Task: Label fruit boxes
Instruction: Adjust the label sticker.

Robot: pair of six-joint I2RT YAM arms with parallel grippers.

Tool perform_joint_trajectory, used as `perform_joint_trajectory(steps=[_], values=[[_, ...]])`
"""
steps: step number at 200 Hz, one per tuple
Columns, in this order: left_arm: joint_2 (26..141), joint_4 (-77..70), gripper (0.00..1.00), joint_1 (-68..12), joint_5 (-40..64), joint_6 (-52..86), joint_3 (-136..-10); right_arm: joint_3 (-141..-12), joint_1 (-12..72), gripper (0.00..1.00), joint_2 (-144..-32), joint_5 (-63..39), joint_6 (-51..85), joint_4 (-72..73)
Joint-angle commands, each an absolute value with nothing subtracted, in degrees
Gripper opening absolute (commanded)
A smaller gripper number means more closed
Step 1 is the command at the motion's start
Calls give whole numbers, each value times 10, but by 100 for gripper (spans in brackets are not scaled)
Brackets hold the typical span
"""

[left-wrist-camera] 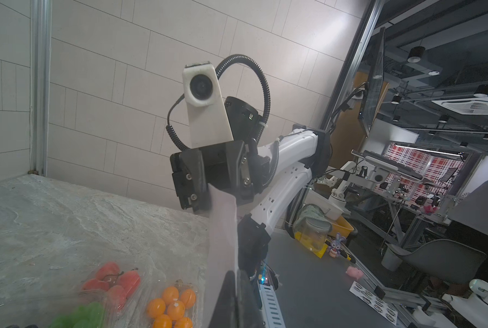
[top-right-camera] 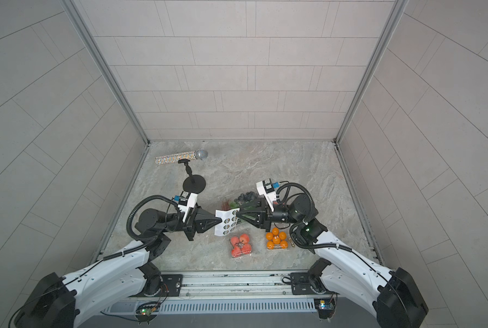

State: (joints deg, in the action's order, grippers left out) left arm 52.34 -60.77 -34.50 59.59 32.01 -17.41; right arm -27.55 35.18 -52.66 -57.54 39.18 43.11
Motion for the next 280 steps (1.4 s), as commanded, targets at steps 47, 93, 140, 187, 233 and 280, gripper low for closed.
perform_joint_trajectory(steps=[47,93,140,187,233,280], values=[[516,-670,0,-344,574,351,-171,-257,364,20,-565,-585,422,518],[520,-684,0,-344,567,360,-171,-269,371,3,-600,-606,447,570],[522,-687,0,-344,566,364,-171,-279,375,0,-616,-606,445,567],[551,-689,0,-345,534,349,-153,-285,385,0,-622,-607,439,561],[566,-707,0,-345,539,352,-150,-292,385,0,-615,-586,396,498],[542,-652,0,-343,460,334,-146,-291,369,42,-562,-512,365,388]])
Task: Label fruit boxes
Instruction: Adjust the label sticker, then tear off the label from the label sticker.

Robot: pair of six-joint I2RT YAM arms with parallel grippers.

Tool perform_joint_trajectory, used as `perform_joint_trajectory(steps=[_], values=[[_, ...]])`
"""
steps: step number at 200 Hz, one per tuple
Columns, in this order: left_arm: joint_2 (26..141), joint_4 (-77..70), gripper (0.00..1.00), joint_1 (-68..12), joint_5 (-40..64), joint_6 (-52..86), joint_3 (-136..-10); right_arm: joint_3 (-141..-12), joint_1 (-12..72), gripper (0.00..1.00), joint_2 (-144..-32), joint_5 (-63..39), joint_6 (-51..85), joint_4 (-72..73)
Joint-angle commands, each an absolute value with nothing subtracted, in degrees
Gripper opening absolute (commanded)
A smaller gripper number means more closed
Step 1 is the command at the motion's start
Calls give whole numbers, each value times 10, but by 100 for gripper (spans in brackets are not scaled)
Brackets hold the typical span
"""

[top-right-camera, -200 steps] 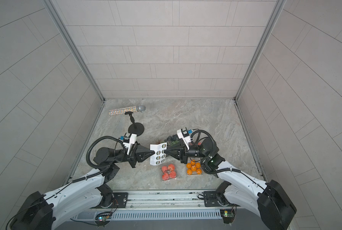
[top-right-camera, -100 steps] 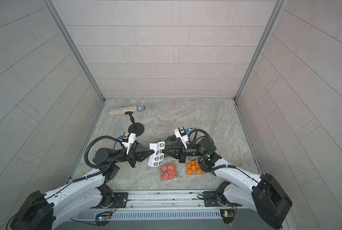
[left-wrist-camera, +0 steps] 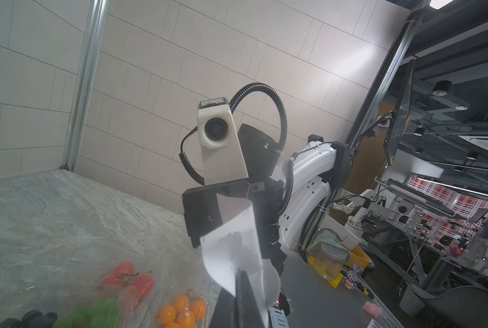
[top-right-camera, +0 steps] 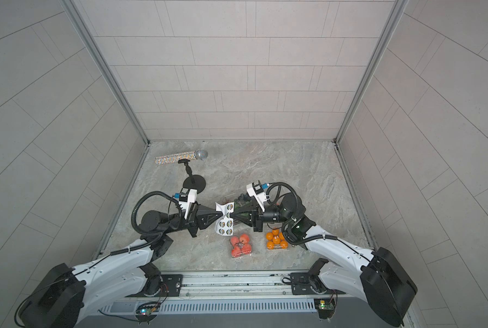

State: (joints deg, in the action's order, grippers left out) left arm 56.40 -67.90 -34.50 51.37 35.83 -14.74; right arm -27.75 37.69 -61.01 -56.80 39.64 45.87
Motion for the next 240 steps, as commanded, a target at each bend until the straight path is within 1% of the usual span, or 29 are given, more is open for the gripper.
perform_joint_trajectory(steps=[1,8,16,23,33,41,50,65,77,84,101,137,166,200,227,240], values=[[540,-650,0,-343,458,332,-146,-292,370,44,-559,-506,363,379],[529,-613,0,-343,440,319,-150,-293,369,56,-530,-466,338,318],[519,-572,0,-344,420,304,-156,-304,372,68,-499,-374,320,234],[512,-538,0,-344,402,288,-162,-316,379,72,-475,-282,305,159],[506,-499,0,-344,361,268,-164,-338,399,76,-448,-164,287,72],[504,-485,0,-344,324,262,-164,-351,425,77,-435,-87,272,33],[503,-477,0,-344,306,261,-164,-365,460,77,-429,-9,262,5],[498,-463,0,-344,296,254,-164,-383,532,72,-436,102,243,-12],[497,-460,0,-344,295,254,-164,-397,583,64,-455,153,225,-11],[497,-461,0,-343,297,255,-164,-406,601,59,-471,161,218,-6],[497,-459,0,-344,301,254,-164,-429,623,54,-514,151,209,7],[484,-452,0,-344,300,251,-164,-470,636,48,-599,130,205,25],[476,-436,0,-344,304,249,-164,-482,637,41,-641,115,206,43],[484,-440,0,-344,313,250,-164,-486,637,41,-658,113,208,61],[485,-446,0,-344,314,251,-164,-492,637,44,-681,97,208,71],[488,-450,0,-344,316,252,-164,-494,637,44,-689,102,208,76]])
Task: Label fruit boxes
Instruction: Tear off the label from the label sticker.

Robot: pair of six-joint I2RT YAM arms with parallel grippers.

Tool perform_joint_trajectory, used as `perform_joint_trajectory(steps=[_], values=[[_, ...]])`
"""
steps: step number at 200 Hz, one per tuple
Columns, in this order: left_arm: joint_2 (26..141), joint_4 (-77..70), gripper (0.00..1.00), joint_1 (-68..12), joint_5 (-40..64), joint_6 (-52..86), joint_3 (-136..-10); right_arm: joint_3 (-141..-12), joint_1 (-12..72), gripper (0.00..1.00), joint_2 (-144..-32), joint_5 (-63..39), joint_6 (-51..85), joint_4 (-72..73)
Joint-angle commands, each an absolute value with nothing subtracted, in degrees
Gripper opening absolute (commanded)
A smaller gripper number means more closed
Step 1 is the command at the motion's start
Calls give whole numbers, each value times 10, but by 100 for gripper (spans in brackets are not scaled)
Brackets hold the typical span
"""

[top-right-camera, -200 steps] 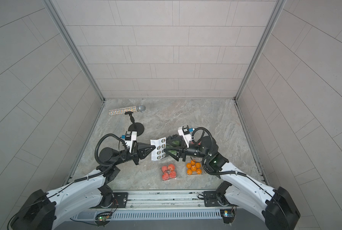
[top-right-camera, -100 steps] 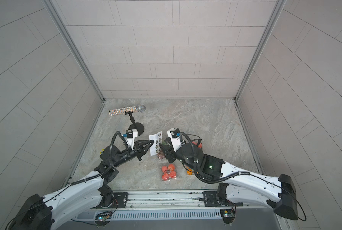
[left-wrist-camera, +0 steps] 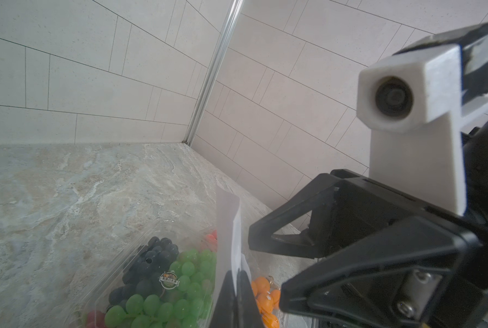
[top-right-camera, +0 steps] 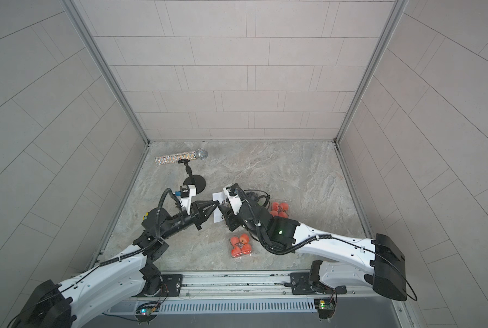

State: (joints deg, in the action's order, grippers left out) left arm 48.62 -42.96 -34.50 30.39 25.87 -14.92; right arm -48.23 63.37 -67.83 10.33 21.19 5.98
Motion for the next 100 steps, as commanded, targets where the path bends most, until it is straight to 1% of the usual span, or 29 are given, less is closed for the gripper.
perform_joint_trajectory(steps=[1,43,100], values=[[489,-450,0,-344,316,252,-164,-494,637,44,-690,102,208,76],[484,-455,0,-344,314,254,-164,-490,636,29,-699,152,200,69],[473,-449,0,-344,313,254,-163,-473,628,10,-693,139,203,87]])
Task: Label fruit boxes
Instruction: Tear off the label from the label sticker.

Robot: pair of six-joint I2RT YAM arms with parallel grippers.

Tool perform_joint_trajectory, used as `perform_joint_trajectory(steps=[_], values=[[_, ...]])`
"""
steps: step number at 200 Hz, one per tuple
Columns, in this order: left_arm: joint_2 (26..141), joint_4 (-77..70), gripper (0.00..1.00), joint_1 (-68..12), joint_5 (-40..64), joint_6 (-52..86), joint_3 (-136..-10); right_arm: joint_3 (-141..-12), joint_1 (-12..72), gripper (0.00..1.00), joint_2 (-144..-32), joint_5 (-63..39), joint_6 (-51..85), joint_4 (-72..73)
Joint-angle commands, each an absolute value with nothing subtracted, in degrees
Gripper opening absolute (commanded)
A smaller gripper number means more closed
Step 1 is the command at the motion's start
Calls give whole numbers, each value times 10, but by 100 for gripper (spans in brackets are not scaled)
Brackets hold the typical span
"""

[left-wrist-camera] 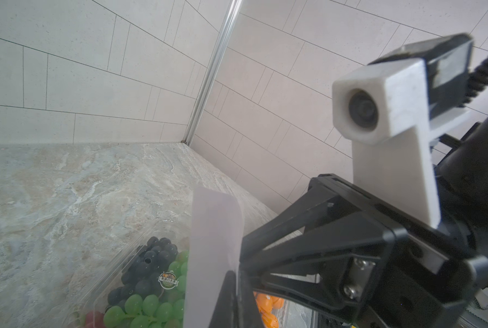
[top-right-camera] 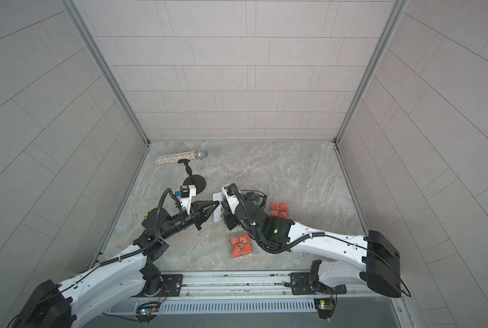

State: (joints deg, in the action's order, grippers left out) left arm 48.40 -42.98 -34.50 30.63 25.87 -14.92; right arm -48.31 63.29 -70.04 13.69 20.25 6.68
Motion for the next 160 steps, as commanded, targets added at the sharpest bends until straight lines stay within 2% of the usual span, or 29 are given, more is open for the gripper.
perform_joint_trajectory(steps=[1,39,88,160], values=[[473,-449,0,-344,313,254,-163,-472,628,10,-693,137,203,87],[471,-450,0,-344,313,257,-163,-456,617,0,-686,109,210,104],[465,-444,0,-344,305,256,-160,-434,595,0,-672,68,216,121],[461,-415,0,-344,277,244,-162,-406,595,0,-625,96,204,108]])
